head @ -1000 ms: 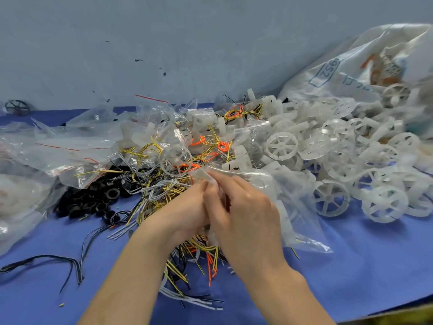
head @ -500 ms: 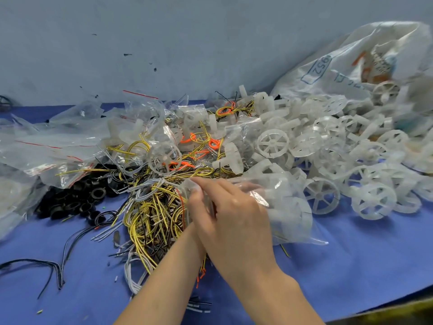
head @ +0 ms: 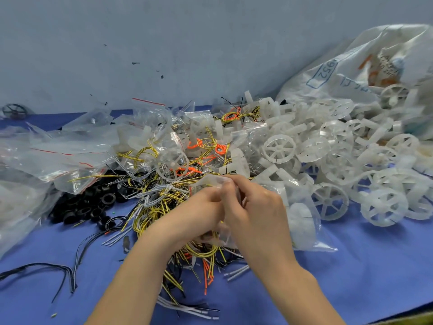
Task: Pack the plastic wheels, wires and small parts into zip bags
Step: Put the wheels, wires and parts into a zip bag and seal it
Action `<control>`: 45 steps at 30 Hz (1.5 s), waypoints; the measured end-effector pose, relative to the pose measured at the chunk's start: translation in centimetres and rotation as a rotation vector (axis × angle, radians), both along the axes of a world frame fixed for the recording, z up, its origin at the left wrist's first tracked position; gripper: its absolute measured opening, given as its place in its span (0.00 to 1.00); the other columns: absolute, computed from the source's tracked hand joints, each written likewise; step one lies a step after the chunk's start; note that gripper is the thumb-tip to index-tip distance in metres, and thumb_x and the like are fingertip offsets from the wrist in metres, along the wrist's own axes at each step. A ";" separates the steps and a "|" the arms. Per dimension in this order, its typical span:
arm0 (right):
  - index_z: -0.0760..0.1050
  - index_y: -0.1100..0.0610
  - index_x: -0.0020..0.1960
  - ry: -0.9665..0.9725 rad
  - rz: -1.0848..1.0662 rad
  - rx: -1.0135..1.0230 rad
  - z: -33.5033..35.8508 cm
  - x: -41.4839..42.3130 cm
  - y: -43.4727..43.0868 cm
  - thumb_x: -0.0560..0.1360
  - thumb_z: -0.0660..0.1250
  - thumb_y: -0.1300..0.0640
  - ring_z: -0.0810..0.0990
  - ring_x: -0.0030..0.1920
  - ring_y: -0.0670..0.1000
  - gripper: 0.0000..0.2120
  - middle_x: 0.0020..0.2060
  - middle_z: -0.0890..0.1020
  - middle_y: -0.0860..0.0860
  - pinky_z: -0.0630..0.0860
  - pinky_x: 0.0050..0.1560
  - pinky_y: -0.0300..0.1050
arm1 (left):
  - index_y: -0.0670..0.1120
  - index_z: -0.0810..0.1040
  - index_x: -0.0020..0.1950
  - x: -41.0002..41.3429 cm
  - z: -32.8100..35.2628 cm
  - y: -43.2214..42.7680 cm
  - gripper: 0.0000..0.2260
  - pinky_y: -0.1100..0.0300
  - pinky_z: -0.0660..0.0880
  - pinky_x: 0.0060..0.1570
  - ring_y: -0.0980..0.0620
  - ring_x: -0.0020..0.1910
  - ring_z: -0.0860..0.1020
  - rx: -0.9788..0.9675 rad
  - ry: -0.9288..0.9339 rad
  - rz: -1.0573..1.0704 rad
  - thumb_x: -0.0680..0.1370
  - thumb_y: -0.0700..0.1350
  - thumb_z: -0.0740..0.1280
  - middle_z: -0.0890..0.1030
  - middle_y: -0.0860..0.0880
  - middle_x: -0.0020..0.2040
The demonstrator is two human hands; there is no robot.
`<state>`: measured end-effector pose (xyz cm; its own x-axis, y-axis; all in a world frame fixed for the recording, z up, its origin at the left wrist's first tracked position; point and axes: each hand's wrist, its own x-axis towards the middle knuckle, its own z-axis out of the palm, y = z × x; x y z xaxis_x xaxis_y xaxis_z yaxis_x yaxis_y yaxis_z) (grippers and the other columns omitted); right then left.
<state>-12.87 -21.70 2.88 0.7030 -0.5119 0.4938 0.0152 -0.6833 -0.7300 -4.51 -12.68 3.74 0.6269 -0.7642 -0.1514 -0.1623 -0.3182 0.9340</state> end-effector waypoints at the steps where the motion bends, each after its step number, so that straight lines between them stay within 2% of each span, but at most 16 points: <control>1: 0.80 0.50 0.47 0.007 -0.004 0.016 0.0 0.1 -0.3 0.79 0.59 0.47 0.73 0.36 0.49 0.13 0.29 0.75 0.45 0.70 0.37 0.51 | 0.52 0.81 0.50 -0.1 0.0 -0.1 0.10 0.60 0.77 0.44 0.55 0.44 0.83 0.015 0.016 -0.005 0.83 0.48 0.60 0.86 0.50 0.46; 3: 0.77 0.49 0.39 0.008 -0.024 0.034 -0.1 0.2 -0.9 0.80 0.59 0.49 0.71 0.33 0.47 0.13 0.27 0.73 0.44 0.68 0.33 0.47 | 0.54 0.81 0.54 0.0 -0.2 0.3 0.12 0.63 0.74 0.41 0.56 0.40 0.80 0.025 -0.021 -0.020 0.83 0.53 0.59 0.85 0.47 0.46; 5: 0.71 0.48 0.34 -0.001 -0.048 0.046 0.0 0.3 -1.2 0.80 0.60 0.49 0.69 0.31 0.46 0.15 0.27 0.73 0.41 0.63 0.30 0.43 | 0.49 0.81 0.54 -0.3 0.1 1.0 0.14 0.71 0.70 0.30 0.64 0.27 0.75 0.055 -0.046 -0.040 0.84 0.52 0.57 0.80 0.56 0.29; 7: 0.72 0.50 0.35 -0.014 -0.060 0.058 0.0 0.4 -1.4 0.80 0.60 0.49 0.69 0.31 0.47 0.15 0.27 0.73 0.41 0.62 0.30 0.46 | 0.44 0.79 0.48 -0.1 -0.1 1.6 0.15 0.71 0.65 0.24 0.64 0.21 0.68 0.046 -0.090 -0.005 0.84 0.51 0.57 0.70 0.59 0.22; 8: 0.72 0.50 0.35 -0.022 -0.063 0.056 -0.1 0.4 -1.3 0.80 0.60 0.48 0.69 0.31 0.47 0.15 0.27 0.73 0.42 0.62 0.30 0.47 | 0.45 0.79 0.46 -0.6 0.1 1.8 0.16 0.71 0.65 0.25 0.64 0.22 0.68 0.025 -0.108 -0.004 0.83 0.51 0.58 0.68 0.60 0.23; 10: 0.76 0.51 0.38 -0.036 -0.061 0.054 0.0 0.4 -1.2 0.79 0.59 0.46 0.70 0.32 0.48 0.15 0.28 0.73 0.43 0.66 0.31 0.47 | 0.42 0.81 0.49 -0.7 0.4 2.5 0.15 0.71 0.72 0.30 0.63 0.26 0.74 -0.048 -0.011 0.012 0.83 0.49 0.59 0.74 0.59 0.27; 13: 0.79 0.53 0.43 -0.040 -0.054 0.067 0.0 0.5 -1.1 0.79 0.59 0.47 0.70 0.32 0.51 0.15 0.27 0.72 0.45 0.70 0.34 0.54 | 0.39 0.82 0.50 -0.4 0.9 3.4 0.18 0.60 0.81 0.42 0.48 0.38 0.84 -0.129 0.119 0.039 0.80 0.52 0.62 0.83 0.43 0.38; 15: 0.80 0.53 0.44 -0.031 -0.052 0.080 0.0 0.5 -1.2 0.80 0.60 0.48 0.70 0.31 0.52 0.14 0.26 0.71 0.46 0.70 0.34 0.55 | 0.41 0.82 0.46 -0.4 1.2 3.8 0.18 0.61 0.80 0.40 0.45 0.37 0.84 -0.157 0.104 0.035 0.78 0.54 0.62 0.84 0.42 0.37; 19: 0.81 0.54 0.45 -0.007 -0.046 0.108 0.0 0.7 -1.6 0.80 0.60 0.47 0.67 0.30 0.50 0.15 0.25 0.70 0.45 0.68 0.35 0.55 | 0.43 0.82 0.43 -0.3 1.3 4.0 0.16 0.66 0.77 0.34 0.50 0.34 0.83 -0.261 0.085 0.145 0.77 0.54 0.63 0.83 0.45 0.33; 25: 0.81 0.54 0.44 0.006 -0.023 0.113 -0.2 0.7 -2.0 0.80 0.59 0.46 0.66 0.29 0.48 0.17 0.24 0.70 0.43 0.63 0.31 0.48 | 0.46 0.83 0.41 0.7 1.2 4.4 0.16 0.62 0.77 0.30 0.49 0.30 0.80 -0.432 0.022 0.331 0.81 0.52 0.62 0.82 0.43 0.34; 28: 0.82 0.52 0.44 0.010 0.017 0.118 -0.2 0.7 -1.9 0.80 0.60 0.48 0.66 0.28 0.48 0.15 0.23 0.70 0.43 0.59 0.29 0.45 | 0.47 0.83 0.42 1.3 1.3 4.5 0.16 0.62 0.75 0.30 0.50 0.29 0.78 -0.483 0.011 0.444 0.82 0.51 0.60 0.82 0.46 0.34; 34: 0.82 0.51 0.45 0.015 0.071 0.102 -0.1 0.9 -1.9 0.81 0.61 0.50 0.67 0.28 0.47 0.13 0.23 0.70 0.43 0.60 0.30 0.44 | 0.45 0.80 0.46 1.8 1.4 4.1 0.14 0.66 0.74 0.27 0.54 0.27 0.78 -0.504 0.001 0.588 0.83 0.49 0.59 0.82 0.49 0.33; 39: 0.79 0.49 0.37 0.044 0.110 0.122 0.0 1.0 -2.9 0.80 0.62 0.50 0.67 0.27 0.46 0.15 0.22 0.69 0.43 0.59 0.28 0.41 | 0.48 0.78 0.52 3.3 2.6 2.5 0.08 0.64 0.75 0.28 0.54 0.30 0.79 -0.437 -0.165 0.642 0.83 0.43 0.58 0.83 0.50 0.36; 42: 0.76 0.54 0.33 0.079 0.116 0.125 0.0 1.3 -3.5 0.80 0.62 0.49 0.65 0.27 0.48 0.18 0.22 0.68 0.47 0.61 0.30 0.47 | 0.50 0.76 0.52 5.7 3.4 -0.1 0.07 0.66 0.74 0.27 0.57 0.31 0.79 -0.354 -0.400 0.609 0.82 0.44 0.58 0.82 0.51 0.37; 43: 0.75 0.57 0.34 0.089 0.121 0.130 0.0 1.4 -3.7 0.80 0.62 0.49 0.64 0.27 0.49 0.19 0.22 0.68 0.49 0.63 0.32 0.49 | 0.50 0.76 0.52 6.8 3.4 -1.3 0.07 0.66 0.75 0.30 0.59 0.33 0.80 -0.296 -0.478 0.591 0.82 0.44 0.58 0.82 0.52 0.39; 45: 0.75 0.61 0.35 0.107 0.142 0.139 0.0 1.6 -4.1 0.80 0.62 0.49 0.66 0.28 0.52 0.20 0.26 0.71 0.55 0.66 0.31 0.50 | 0.48 0.77 0.54 9.0 3.1 -3.7 0.09 0.58 0.79 0.41 0.55 0.43 0.81 -0.088 -0.612 0.540 0.81 0.44 0.58 0.82 0.51 0.45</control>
